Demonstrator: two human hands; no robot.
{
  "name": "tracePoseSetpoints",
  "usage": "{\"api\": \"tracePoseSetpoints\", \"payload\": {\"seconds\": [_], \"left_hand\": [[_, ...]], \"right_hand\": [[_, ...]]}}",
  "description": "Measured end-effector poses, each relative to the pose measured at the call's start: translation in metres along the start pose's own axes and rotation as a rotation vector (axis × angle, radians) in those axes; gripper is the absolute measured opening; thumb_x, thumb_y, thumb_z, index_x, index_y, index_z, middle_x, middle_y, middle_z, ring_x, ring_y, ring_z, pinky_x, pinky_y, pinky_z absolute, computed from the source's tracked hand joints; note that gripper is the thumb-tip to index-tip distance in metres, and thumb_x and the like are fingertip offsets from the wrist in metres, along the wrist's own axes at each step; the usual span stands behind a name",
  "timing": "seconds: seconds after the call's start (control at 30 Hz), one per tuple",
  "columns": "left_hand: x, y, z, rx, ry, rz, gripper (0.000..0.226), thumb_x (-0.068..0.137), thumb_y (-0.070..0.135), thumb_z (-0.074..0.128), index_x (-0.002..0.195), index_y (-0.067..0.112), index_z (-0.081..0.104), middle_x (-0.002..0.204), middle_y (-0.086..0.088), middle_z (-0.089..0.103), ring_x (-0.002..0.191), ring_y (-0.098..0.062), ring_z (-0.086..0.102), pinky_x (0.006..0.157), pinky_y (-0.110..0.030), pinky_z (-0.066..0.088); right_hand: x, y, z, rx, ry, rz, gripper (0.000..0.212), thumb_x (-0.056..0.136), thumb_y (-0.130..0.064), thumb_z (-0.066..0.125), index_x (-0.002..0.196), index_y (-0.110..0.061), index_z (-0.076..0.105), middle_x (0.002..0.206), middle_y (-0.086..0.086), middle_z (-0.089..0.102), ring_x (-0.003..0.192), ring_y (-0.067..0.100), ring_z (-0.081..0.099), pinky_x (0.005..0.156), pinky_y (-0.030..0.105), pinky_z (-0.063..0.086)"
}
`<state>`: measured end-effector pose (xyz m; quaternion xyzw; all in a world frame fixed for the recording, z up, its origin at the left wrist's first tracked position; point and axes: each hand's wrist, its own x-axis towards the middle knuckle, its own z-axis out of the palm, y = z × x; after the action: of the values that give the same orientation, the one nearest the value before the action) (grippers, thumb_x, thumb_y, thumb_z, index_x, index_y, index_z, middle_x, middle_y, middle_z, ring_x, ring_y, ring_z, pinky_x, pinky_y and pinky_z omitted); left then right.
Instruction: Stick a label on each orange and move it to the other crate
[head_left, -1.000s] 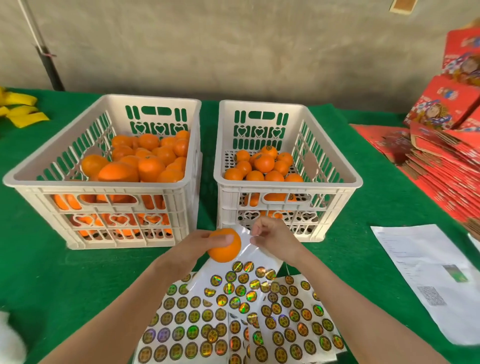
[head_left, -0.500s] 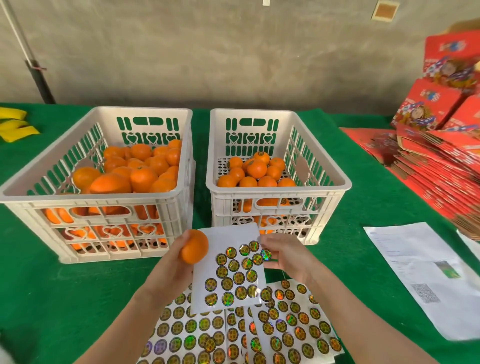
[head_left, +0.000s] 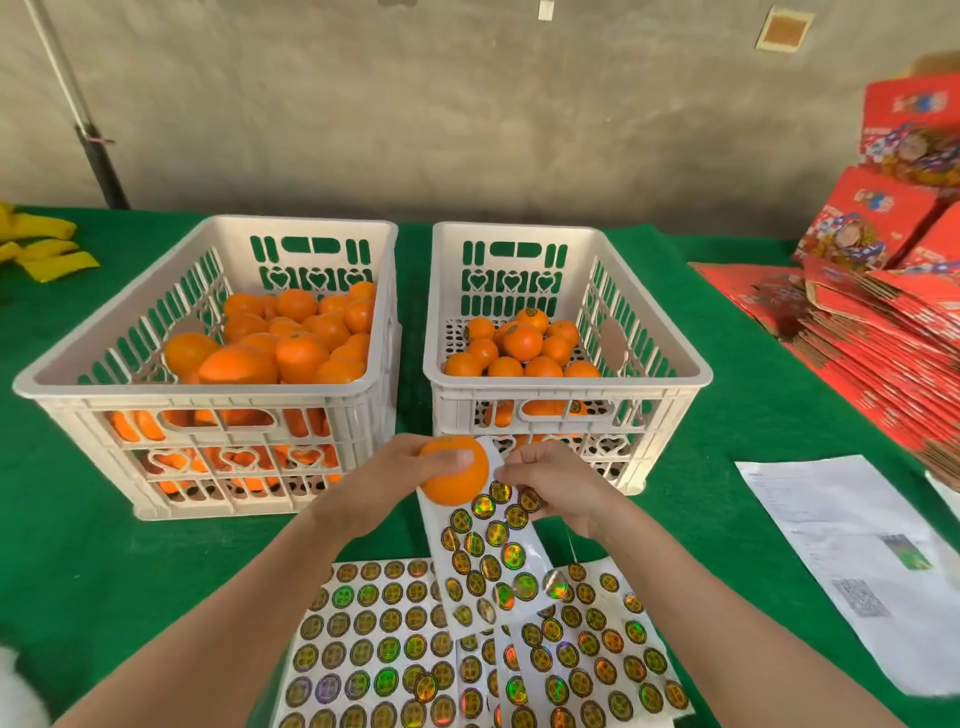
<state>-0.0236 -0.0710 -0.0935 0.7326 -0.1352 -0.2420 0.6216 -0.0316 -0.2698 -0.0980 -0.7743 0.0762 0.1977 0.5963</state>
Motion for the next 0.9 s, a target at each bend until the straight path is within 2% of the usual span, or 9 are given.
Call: {"api": "tracePoseSetpoints", "payload": {"seconds": [0.07,0.13,0.23,0.37,0.47,0.6,0.7,0.83,0.9], "left_hand": [[0.004,0.006,0.005,0.006,0.028,0.023,0.044,0.075,0.044,0.067,0.105,0.012,0.069,0.103,-0.003,0.073,0.101,-0.019,0.067,0.094,-0.030,0.047],[0.005,0.006,0.003,-0.024,0.056,0.020,0.054,0.069,0.049,0.064,0.104,0.007,0.070,0.101,-0.008,0.073,0.100,-0.022,0.067,0.098,-0.034,0.043],[0.005,0.003,0.000,-0.006,0.053,0.007,0.058,0.069,0.054,0.059,0.100,0.006,0.070,0.091,-0.004,0.074,0.088,-0.013,0.068,0.095,-0.032,0.040],[0.007,-0.004,-0.002,-0.009,0.027,0.016,0.069,0.064,0.062,0.060,0.103,0.006,0.070,0.097,-0.007,0.074,0.094,-0.019,0.069,0.095,-0.034,0.044],[0.007,-0.005,-0.001,-0.080,0.020,-0.021,0.064,0.064,0.059,0.065,0.101,0.007,0.072,0.100,-0.016,0.073,0.095,-0.031,0.069,0.093,-0.045,0.051],[0.009,-0.006,-0.001,-0.097,0.039,-0.044,0.065,0.062,0.058,0.067,0.102,0.007,0.071,0.101,-0.014,0.073,0.096,-0.030,0.069,0.097,-0.048,0.048],[0.009,-0.009,-0.004,-0.086,0.032,-0.068,0.070,0.062,0.060,0.067,0.108,0.007,0.068,0.102,-0.015,0.072,0.097,-0.032,0.068,0.097,-0.051,0.047],[0.010,-0.014,-0.007,-0.085,0.031,-0.126,0.077,0.057,0.060,0.070,0.112,0.006,0.065,0.103,-0.016,0.072,0.098,-0.034,0.068,0.098,-0.051,0.047],[0.010,-0.017,-0.007,-0.071,0.022,-0.146,0.070,0.062,0.057,0.069,0.112,0.009,0.064,0.106,-0.014,0.071,0.100,-0.031,0.067,0.101,-0.048,0.046]], "right_hand": [[-0.003,0.000,-0.002,0.051,-0.008,0.006,0.012,0.087,-0.023,0.066,0.077,-0.016,0.064,0.072,0.000,0.065,0.065,0.015,0.057,0.063,0.025,0.046],[-0.008,0.004,-0.008,0.140,-0.033,0.034,0.013,0.087,-0.028,0.067,0.084,-0.015,0.068,0.073,0.001,0.066,0.058,0.014,0.055,0.057,0.021,0.045],[-0.011,0.012,-0.015,0.249,-0.005,0.072,0.010,0.089,-0.017,0.063,0.088,-0.008,0.066,0.072,0.010,0.060,0.056,0.016,0.051,0.053,0.023,0.045],[-0.010,0.018,-0.008,0.250,0.142,0.047,0.011,0.090,-0.007,0.059,0.079,-0.008,0.061,0.074,0.013,0.060,0.057,0.017,0.049,0.055,0.024,0.038],[-0.009,0.020,-0.001,0.320,0.267,-0.014,0.018,0.091,-0.006,0.057,0.075,-0.009,0.063,0.084,0.011,0.067,0.064,0.018,0.058,0.054,0.024,0.045],[-0.008,0.020,0.002,0.294,0.378,-0.092,0.025,0.093,-0.006,0.054,0.071,-0.013,0.064,0.083,0.006,0.063,0.066,0.016,0.056,0.052,0.020,0.044],[-0.009,0.017,0.000,0.286,0.355,-0.085,0.023,0.092,-0.008,0.057,0.071,-0.014,0.063,0.083,0.008,0.062,0.070,0.022,0.056,0.059,0.026,0.045],[-0.009,0.015,-0.001,0.317,0.300,-0.047,0.014,0.092,-0.008,0.057,0.080,-0.013,0.061,0.084,0.010,0.062,0.055,0.020,0.057,0.056,0.028,0.045],[-0.009,0.017,0.000,0.285,0.275,-0.040,0.007,0.092,-0.008,0.057,0.087,-0.012,0.060,0.088,0.012,0.061,0.058,0.021,0.058,0.058,0.028,0.046]]}}
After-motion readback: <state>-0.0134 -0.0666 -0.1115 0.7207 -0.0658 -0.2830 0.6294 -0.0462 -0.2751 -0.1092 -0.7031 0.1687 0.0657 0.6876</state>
